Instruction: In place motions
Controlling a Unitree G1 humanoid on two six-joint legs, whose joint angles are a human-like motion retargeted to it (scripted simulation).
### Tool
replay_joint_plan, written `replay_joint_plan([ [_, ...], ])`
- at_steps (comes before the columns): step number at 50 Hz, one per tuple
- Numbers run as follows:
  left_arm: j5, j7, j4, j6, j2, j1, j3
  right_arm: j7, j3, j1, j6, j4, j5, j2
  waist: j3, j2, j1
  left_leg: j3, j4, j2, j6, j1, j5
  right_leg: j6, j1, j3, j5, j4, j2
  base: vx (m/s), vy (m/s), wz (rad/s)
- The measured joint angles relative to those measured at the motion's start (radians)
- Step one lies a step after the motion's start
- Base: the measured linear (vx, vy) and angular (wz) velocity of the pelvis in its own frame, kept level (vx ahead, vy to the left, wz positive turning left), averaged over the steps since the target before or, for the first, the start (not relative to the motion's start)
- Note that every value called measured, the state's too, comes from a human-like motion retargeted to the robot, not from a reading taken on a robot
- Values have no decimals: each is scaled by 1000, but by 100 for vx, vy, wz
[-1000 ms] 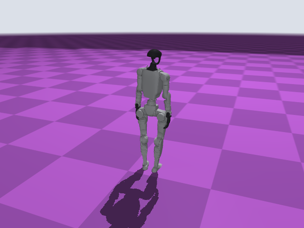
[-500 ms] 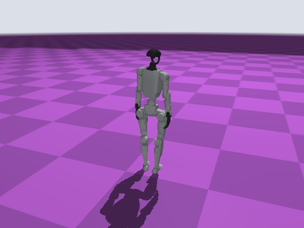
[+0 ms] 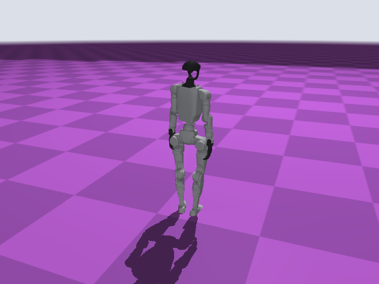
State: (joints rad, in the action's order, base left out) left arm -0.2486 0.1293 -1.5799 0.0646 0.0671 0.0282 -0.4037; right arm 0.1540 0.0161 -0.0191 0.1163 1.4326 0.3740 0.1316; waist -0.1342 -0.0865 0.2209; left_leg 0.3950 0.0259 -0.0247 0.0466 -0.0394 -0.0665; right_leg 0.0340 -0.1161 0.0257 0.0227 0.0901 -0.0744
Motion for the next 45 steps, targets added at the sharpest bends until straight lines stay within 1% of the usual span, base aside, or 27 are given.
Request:
replay_joint_plan([
  [28, -11, 4, 1, 0, 1, 5, -2, -2, 6, -5, -2, 4, -10, 2, -5, 5, 7, 6, 3, 8, -7, -3, 6, -6, -7, -3, -16, 0, -5, 0, 0, 0],
  [34, -11, 14, 15, 0, 4, 8, 2, -5, 2, -5, -3, 7, -17, 2, -2, -3, 1, -2, 1, 19, -29, -6, 22, -1, -5, 6, -19, 1, -15, 0, 0, 0],
  [40, -24, 32, 69, -1, 14, -6, 13, -9, -12, -9, -6, 24, -27, 3, 21, -2, -16, -67, -21, 28, -35, -32, 48, 20, 18, 67, -5, 6, -20, -1, -5, 50],
  [45, -23, 54, 121, -7, 17, -35, 42, -14, -18, -20, -5, 57, -16, 16, 42, 26, -62, -183, -53, 2, -28, -74, 77, 32, 65, 168, 19, -11, 2, 7, -8, 131],
])
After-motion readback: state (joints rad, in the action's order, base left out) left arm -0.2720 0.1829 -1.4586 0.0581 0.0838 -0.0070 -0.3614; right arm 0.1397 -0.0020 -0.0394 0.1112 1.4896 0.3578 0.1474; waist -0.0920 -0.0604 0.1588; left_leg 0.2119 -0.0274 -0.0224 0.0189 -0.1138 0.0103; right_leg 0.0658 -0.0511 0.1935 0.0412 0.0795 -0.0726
